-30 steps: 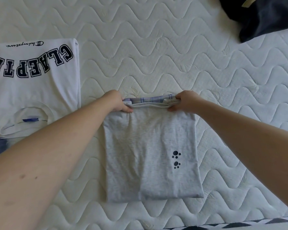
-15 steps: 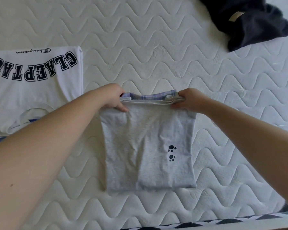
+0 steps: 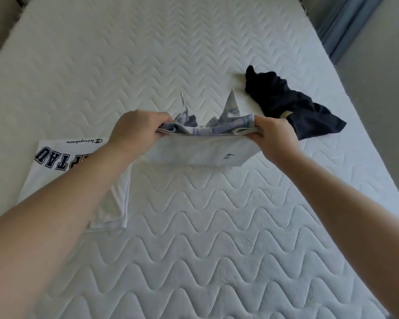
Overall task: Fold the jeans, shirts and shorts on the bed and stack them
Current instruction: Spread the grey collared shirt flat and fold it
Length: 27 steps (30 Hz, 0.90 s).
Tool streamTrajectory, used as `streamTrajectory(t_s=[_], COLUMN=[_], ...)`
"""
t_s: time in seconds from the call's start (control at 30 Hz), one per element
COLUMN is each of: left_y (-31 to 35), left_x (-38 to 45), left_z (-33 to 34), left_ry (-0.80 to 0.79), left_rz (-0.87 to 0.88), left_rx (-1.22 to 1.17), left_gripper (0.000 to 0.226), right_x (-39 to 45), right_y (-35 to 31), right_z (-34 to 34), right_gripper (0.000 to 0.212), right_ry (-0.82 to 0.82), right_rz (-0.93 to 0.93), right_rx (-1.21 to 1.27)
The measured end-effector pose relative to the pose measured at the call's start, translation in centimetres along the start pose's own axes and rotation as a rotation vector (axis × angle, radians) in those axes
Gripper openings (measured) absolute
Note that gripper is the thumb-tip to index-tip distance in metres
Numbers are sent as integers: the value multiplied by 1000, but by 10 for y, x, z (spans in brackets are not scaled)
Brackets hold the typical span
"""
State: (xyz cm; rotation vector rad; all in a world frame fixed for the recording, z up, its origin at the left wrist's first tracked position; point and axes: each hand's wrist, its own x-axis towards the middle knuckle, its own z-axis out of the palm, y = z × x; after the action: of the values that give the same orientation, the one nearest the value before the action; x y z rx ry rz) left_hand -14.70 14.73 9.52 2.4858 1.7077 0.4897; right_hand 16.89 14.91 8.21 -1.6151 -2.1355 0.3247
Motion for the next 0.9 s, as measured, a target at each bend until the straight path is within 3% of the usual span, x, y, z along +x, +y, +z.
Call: streamTrajectory(t_s=[0.13,0.23,0.47,0.77,0.9], left_y=[3,7,34,61,77], left_x=[-34,-74,-200,-286,-276], left_z=[28,66,175,234,225], left_ry=[113,69,-90,-446,-409], left_rz=[84,112,186,-37,-134], left_rx=[18,-27,-19,206,87], left_gripper=[28,36,42,54,54], right_x=[-32,-74,-208,-290,-286], right_y=[7,21,52,55,44], right_z=[20,55,156,200,197], right_gripper=[2,22,43,65,47], right_ry=[104,50,-168,-427,-408], right_rz=[-185,-203,-149,-9,137], right_rx=[-100,-117,-116,-213,-104])
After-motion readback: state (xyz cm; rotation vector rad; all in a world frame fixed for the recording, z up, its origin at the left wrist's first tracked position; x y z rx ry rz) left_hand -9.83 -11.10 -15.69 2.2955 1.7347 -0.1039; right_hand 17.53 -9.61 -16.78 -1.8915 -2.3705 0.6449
